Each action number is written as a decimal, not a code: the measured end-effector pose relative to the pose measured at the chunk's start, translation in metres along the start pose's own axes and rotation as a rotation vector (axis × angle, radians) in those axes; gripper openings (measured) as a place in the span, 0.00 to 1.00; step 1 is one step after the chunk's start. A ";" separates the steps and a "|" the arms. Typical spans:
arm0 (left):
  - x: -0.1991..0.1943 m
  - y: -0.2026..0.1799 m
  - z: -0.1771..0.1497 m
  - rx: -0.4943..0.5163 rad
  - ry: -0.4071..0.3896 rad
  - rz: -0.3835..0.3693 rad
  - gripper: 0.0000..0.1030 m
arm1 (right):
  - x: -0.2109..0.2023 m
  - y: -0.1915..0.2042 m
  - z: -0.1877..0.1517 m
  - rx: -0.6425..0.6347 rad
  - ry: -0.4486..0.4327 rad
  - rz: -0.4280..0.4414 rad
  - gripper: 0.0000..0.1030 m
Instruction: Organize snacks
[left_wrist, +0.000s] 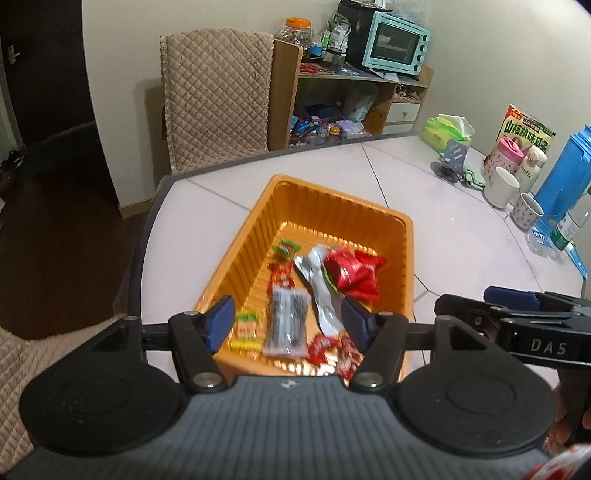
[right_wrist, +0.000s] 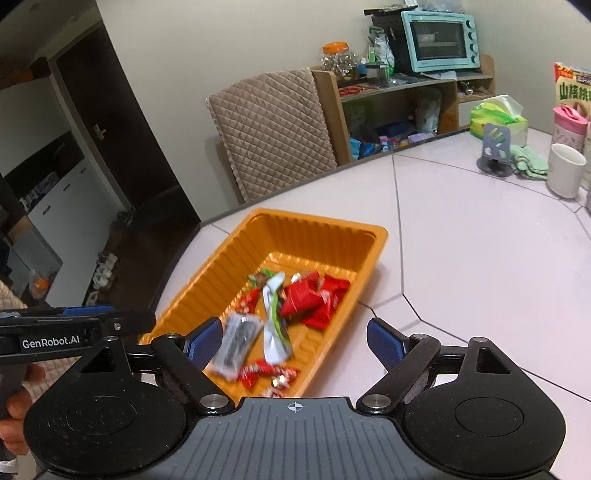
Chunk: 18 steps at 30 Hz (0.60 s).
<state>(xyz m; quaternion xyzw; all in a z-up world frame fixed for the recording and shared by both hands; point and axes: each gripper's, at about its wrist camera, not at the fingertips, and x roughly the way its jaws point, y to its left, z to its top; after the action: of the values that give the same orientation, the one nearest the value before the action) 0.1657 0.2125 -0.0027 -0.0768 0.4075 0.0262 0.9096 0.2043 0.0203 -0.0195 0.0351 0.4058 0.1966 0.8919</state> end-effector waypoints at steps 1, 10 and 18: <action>-0.004 -0.002 -0.004 -0.006 0.004 0.000 0.59 | -0.004 -0.001 -0.002 -0.004 0.007 0.000 0.83; -0.039 -0.035 -0.037 -0.036 0.009 0.052 0.63 | -0.042 -0.019 -0.030 -0.012 0.063 0.005 0.83; -0.064 -0.082 -0.066 -0.058 0.011 0.089 0.63 | -0.080 -0.051 -0.054 -0.043 0.089 0.046 0.83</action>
<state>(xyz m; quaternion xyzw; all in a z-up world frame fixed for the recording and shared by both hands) 0.0834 0.1222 0.0119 -0.0850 0.4147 0.0780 0.9026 0.1328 -0.0622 -0.0100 0.0163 0.4398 0.2274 0.8687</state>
